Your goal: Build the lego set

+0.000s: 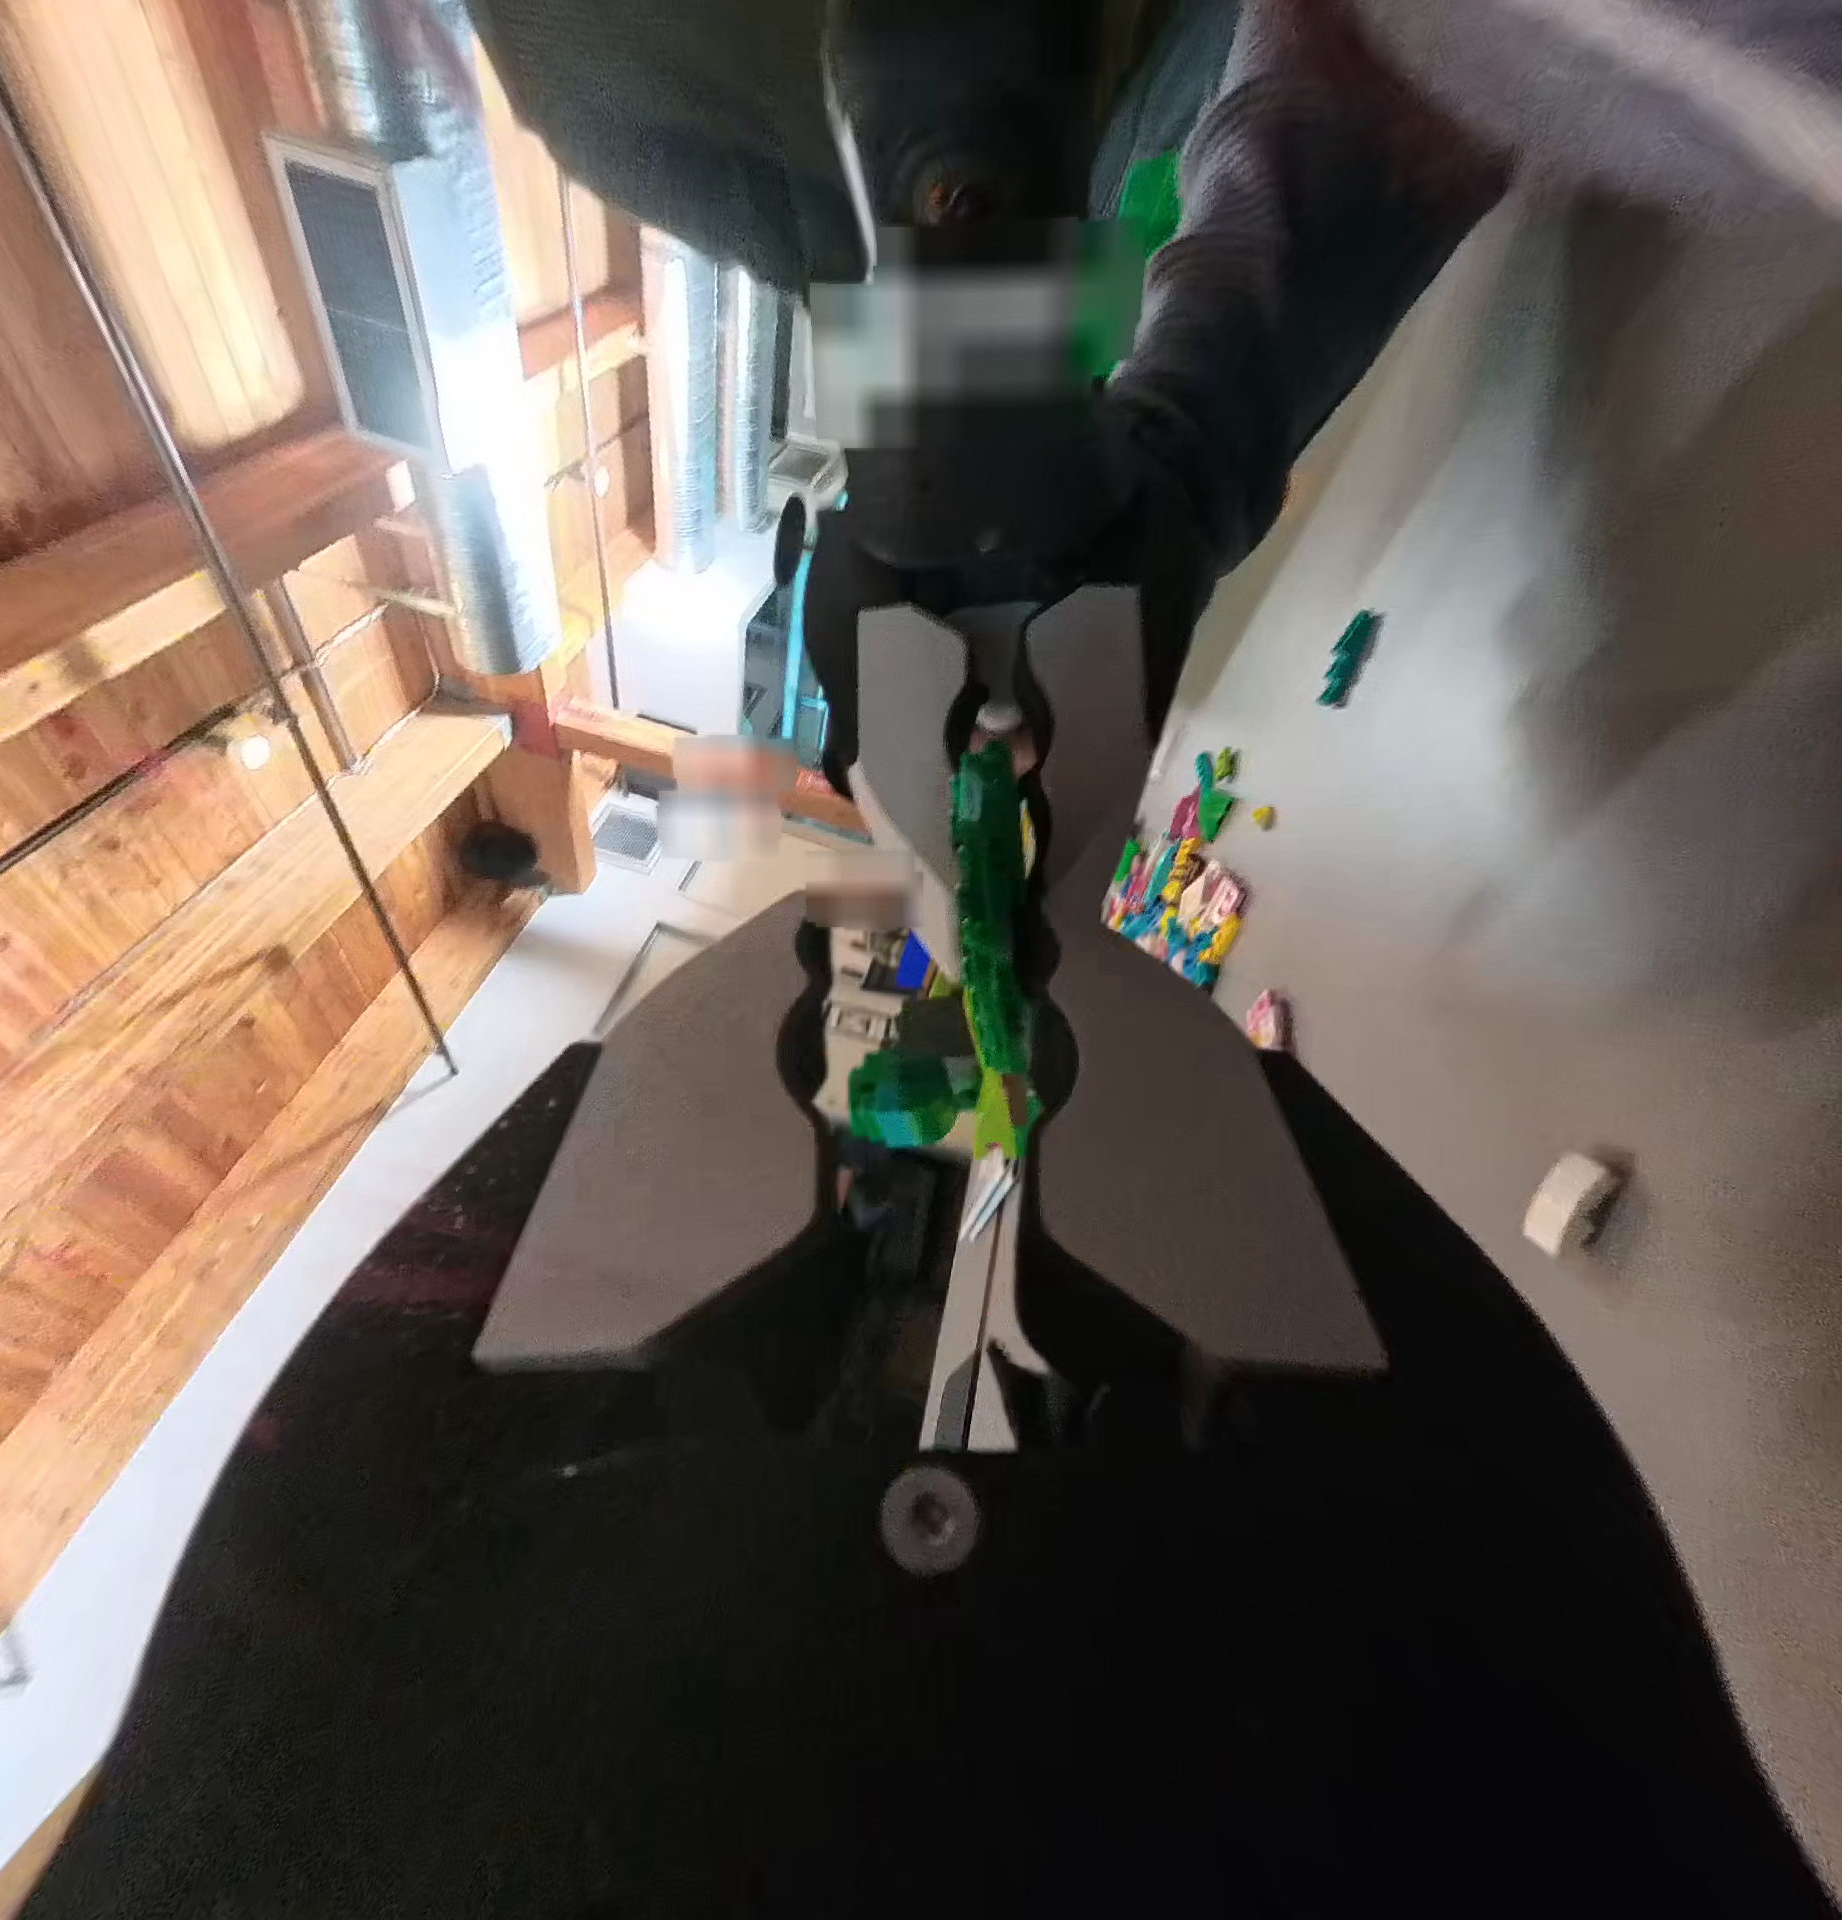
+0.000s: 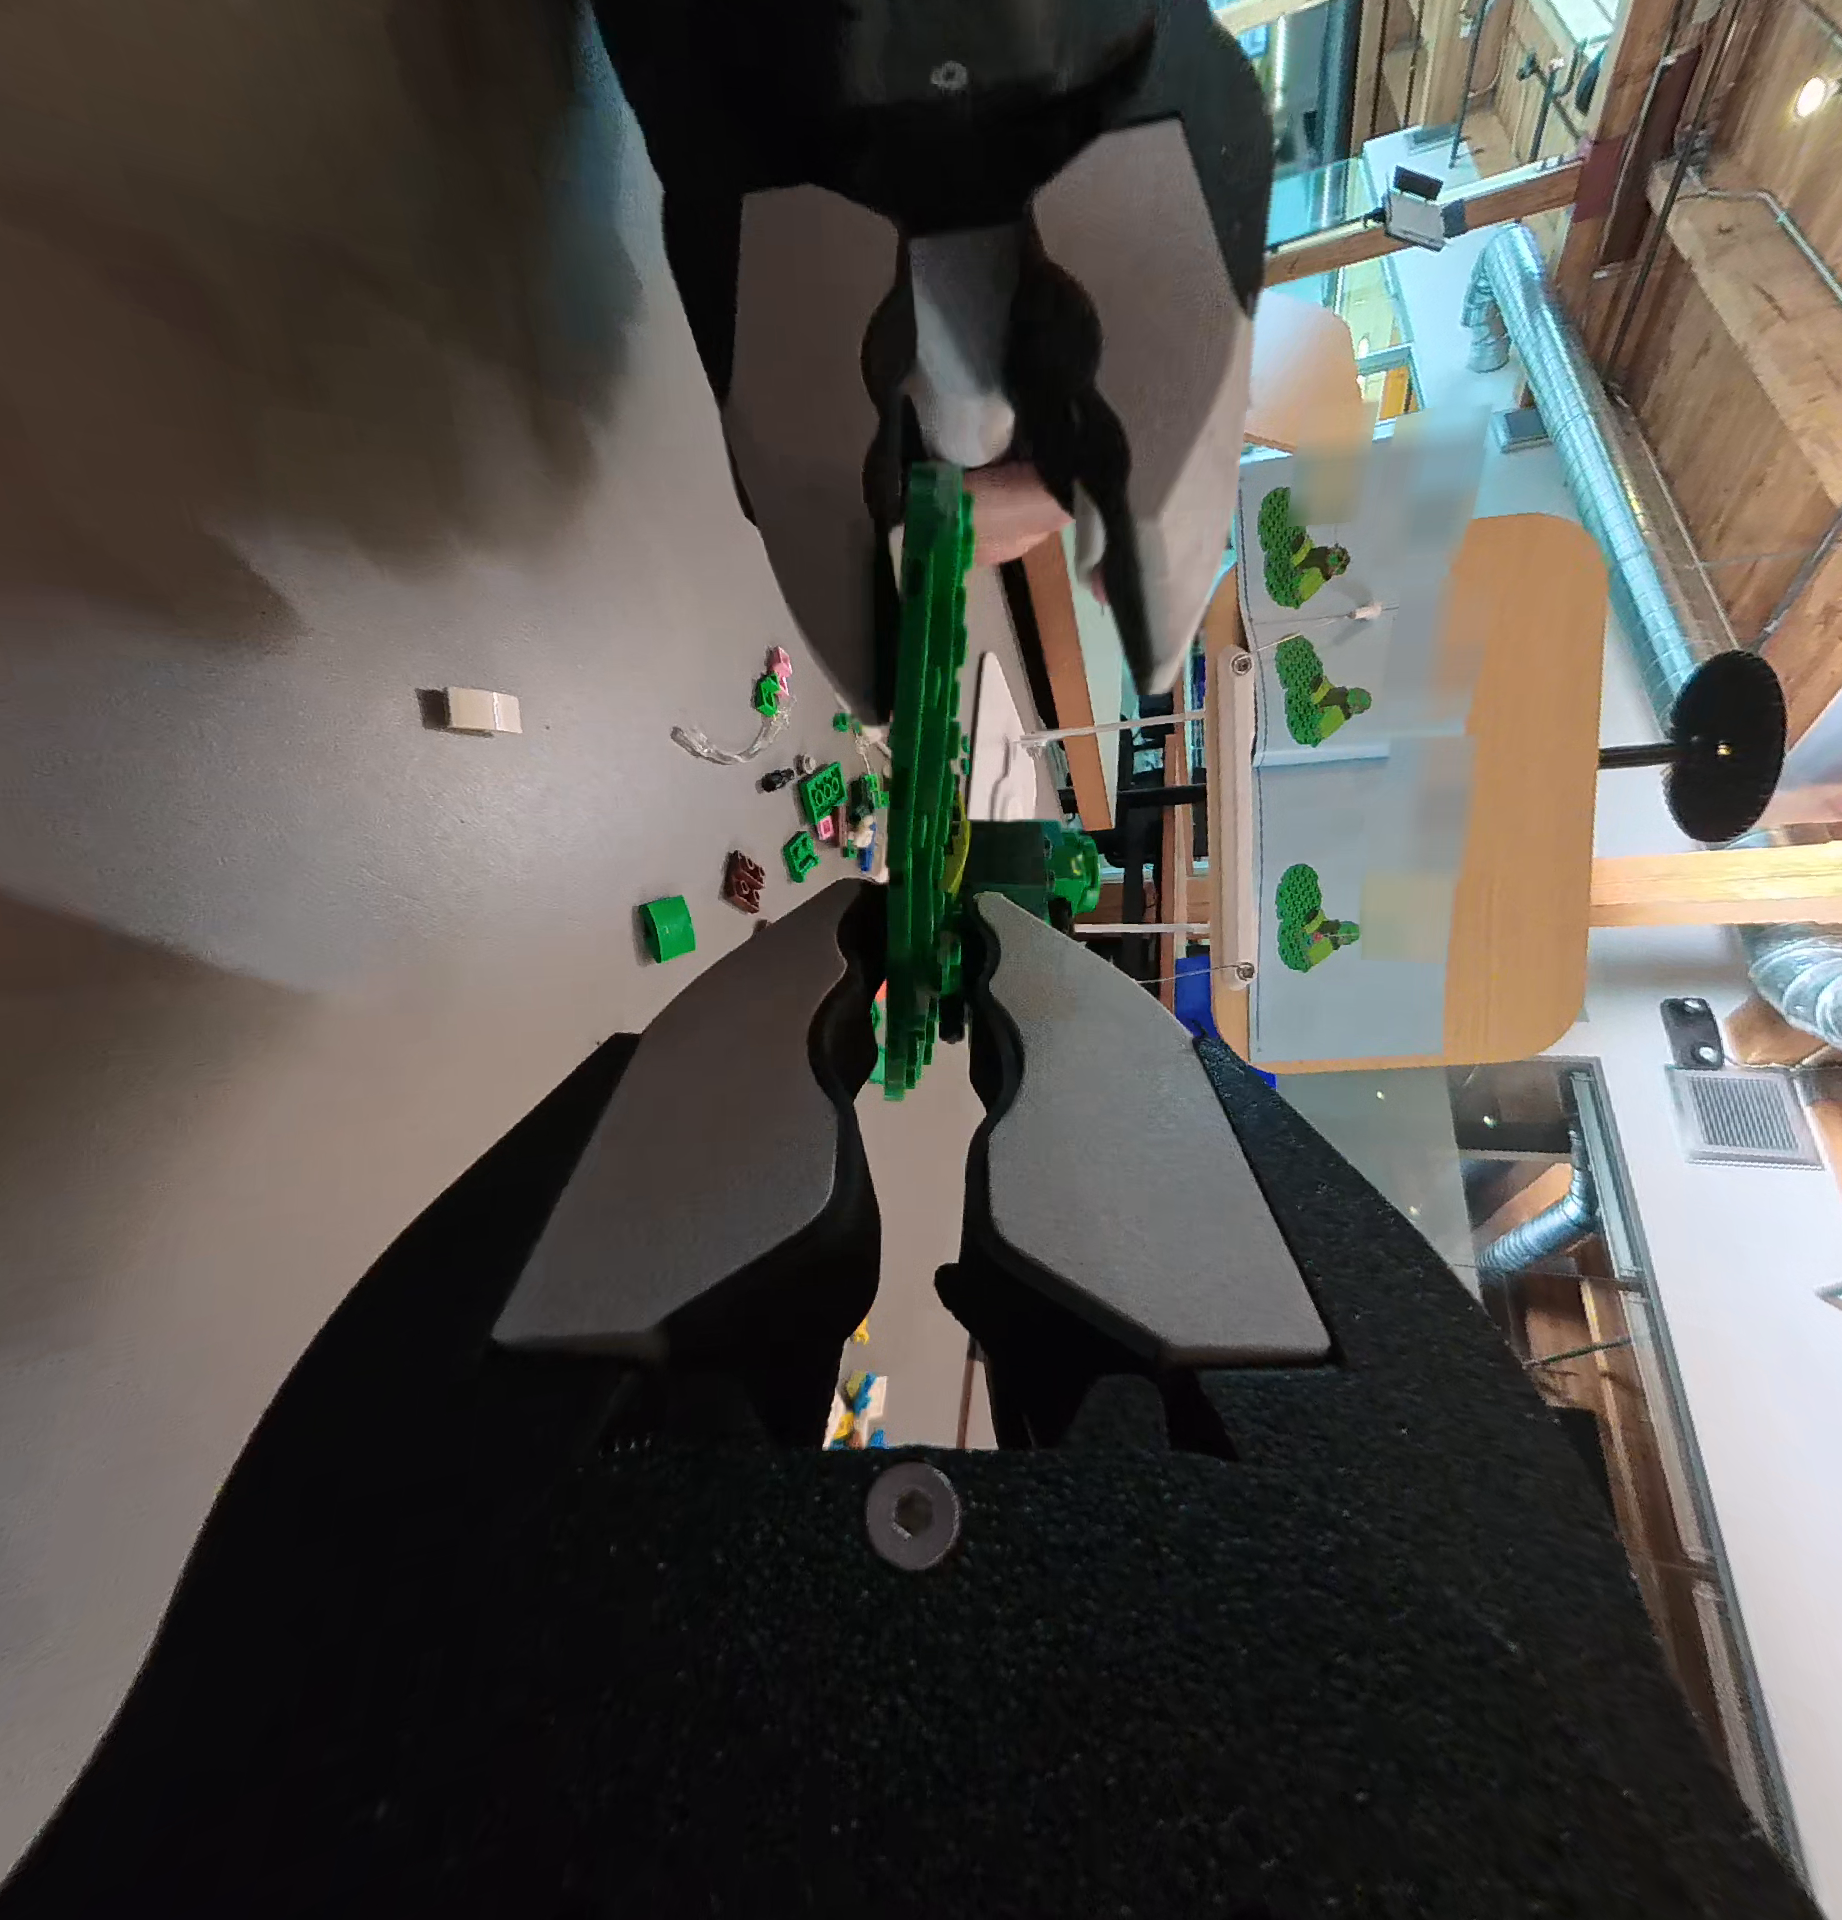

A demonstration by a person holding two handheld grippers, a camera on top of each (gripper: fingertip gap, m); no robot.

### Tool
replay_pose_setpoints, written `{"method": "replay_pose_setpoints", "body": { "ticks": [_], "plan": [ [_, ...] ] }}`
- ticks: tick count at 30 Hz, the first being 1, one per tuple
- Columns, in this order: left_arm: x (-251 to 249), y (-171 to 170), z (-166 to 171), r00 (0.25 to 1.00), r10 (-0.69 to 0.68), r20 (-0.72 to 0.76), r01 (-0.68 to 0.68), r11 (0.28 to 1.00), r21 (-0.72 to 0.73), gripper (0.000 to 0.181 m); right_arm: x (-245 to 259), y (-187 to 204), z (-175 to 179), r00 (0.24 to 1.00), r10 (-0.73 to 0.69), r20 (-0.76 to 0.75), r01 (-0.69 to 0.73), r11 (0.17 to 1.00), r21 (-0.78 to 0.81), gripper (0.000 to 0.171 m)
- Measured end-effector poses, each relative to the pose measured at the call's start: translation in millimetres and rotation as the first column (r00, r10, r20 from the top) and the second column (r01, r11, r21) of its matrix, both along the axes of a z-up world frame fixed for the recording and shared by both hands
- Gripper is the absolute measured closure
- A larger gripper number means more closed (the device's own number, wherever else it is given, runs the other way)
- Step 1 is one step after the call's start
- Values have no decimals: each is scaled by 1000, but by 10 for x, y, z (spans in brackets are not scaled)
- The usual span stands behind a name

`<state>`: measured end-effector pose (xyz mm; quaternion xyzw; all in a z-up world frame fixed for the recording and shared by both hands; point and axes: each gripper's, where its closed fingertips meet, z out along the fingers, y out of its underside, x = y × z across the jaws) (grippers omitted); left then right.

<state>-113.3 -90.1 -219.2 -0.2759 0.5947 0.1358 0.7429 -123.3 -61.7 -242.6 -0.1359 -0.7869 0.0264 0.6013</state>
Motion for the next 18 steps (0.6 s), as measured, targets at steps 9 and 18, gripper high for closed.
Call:
{"method": "replay_pose_setpoints", "body": {
  "ticks": [9, 18],
  "plan": [
    [-124, 205, -112, 992, 98, -76, -102, 994, -45, 149, 3, -57, 12, 1000, 21, -14, -22, 1000, -23, 159],
    [-59, 158, -148, 989, 105, -104, -101, 994, 44, 167, -9, -166, 53, 998, 55, -18, -56, 998, -32, 159]
  ]
}}
